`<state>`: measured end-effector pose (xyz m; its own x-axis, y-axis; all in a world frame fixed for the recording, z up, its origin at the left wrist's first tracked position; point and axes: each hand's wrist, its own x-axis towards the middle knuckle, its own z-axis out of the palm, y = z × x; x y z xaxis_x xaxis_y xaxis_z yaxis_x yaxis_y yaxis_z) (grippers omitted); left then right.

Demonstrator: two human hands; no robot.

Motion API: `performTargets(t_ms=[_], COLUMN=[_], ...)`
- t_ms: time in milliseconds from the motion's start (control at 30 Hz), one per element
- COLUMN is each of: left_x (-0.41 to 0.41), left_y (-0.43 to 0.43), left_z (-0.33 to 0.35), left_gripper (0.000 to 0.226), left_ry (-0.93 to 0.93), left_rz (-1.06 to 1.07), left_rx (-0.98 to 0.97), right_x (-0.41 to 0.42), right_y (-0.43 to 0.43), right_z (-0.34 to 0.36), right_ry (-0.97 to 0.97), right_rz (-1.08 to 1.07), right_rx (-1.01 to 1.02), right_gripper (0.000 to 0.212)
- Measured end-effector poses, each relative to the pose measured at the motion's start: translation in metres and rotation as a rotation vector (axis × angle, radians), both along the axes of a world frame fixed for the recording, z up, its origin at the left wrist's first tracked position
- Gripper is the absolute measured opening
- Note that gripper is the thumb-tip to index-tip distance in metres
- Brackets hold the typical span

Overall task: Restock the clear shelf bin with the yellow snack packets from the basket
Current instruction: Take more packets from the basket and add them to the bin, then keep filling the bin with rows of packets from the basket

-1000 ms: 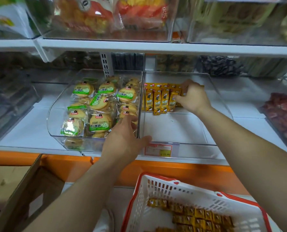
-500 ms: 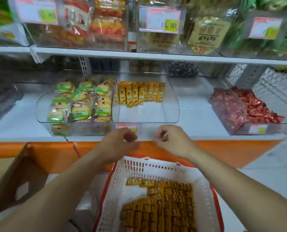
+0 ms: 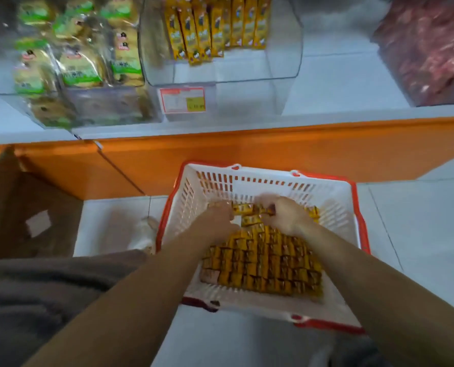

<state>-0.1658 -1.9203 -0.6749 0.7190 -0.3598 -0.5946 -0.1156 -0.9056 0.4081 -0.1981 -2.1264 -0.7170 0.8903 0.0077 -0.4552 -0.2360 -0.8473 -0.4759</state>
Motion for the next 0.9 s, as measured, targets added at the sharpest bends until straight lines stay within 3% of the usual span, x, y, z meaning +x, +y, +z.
performTargets(t_ms=[333,533,733,900], left_x=[-0.006,-0.017,-0.011,-0.006], left_y=[0.024,0.039,0.046,0.047], left_z=[-0.136,-0.165,-0.173,-0.175], left_gripper=[0.071,0.081,0.039,0.02], left_ry=[0.138,0.194,0.225,0.288], left_rz=[0.274,0.288,0.338,0.52], left_rx=[-0.001,-0.105,-0.197,-0.297], right_x=[-0.014,-0.026,-0.019,-0.017], right_y=[0.032,0.049,0.049,0.055], right_z=[-0.094,-0.115,-0.119,-0.111], right_ry=[-0.046,0.027,0.14,0.078], right_rz=[0.16,0.224,0.238,0.076], right_rx=[-0.095,-0.206,-0.188,-0.1], right_gripper=[0.051,0.048,0.076,0.045])
